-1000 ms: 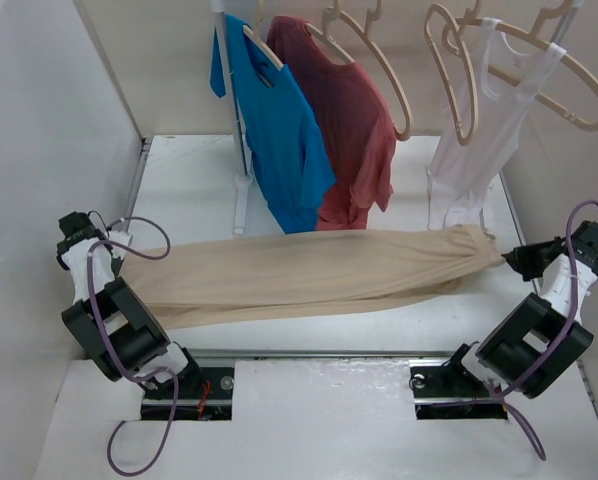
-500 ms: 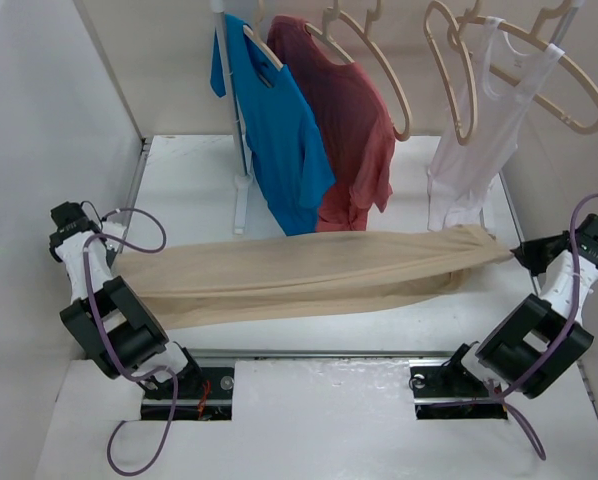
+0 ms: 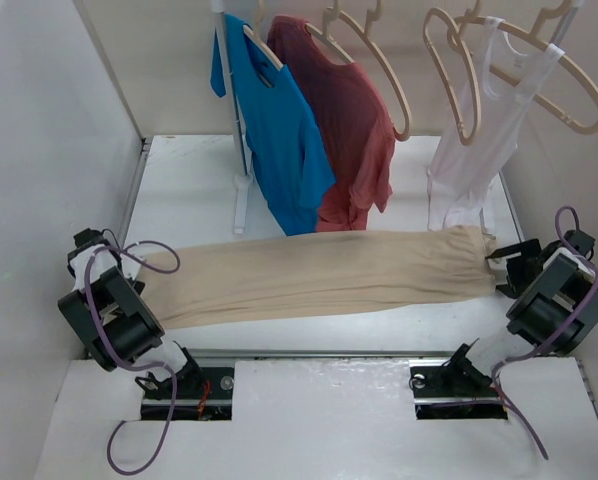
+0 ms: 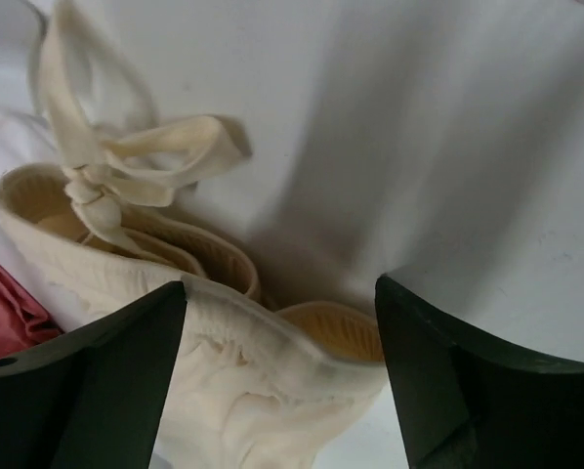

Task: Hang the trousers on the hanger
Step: Fold the trousers at the center of the board.

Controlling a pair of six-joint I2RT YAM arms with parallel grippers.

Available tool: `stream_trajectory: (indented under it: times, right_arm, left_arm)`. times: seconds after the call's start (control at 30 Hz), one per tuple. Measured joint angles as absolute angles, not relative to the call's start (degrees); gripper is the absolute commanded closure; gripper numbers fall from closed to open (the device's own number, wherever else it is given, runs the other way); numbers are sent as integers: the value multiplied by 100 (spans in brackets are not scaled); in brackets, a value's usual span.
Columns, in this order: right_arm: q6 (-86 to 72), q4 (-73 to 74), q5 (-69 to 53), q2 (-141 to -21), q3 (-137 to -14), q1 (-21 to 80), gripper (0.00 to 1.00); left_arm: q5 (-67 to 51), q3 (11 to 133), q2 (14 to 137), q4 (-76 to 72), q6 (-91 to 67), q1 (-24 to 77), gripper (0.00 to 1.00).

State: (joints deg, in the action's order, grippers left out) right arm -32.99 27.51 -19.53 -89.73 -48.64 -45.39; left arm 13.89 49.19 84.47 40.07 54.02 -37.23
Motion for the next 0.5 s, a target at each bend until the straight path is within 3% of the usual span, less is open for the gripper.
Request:
stream_trajectory:
  times: [0.13, 0.5]
  right_arm:
    - [-3081, 2646, -2141, -8995, -4893, -4427, 0]
    - [-2731, 2727, -1328, -8978, -5041, -3361, 0]
  left_arm:
    - [1398, 5076, 8471, 4056, 5363, -3723, 39]
    - [1031, 5846, 8479, 4379, 5157, -3590, 39]
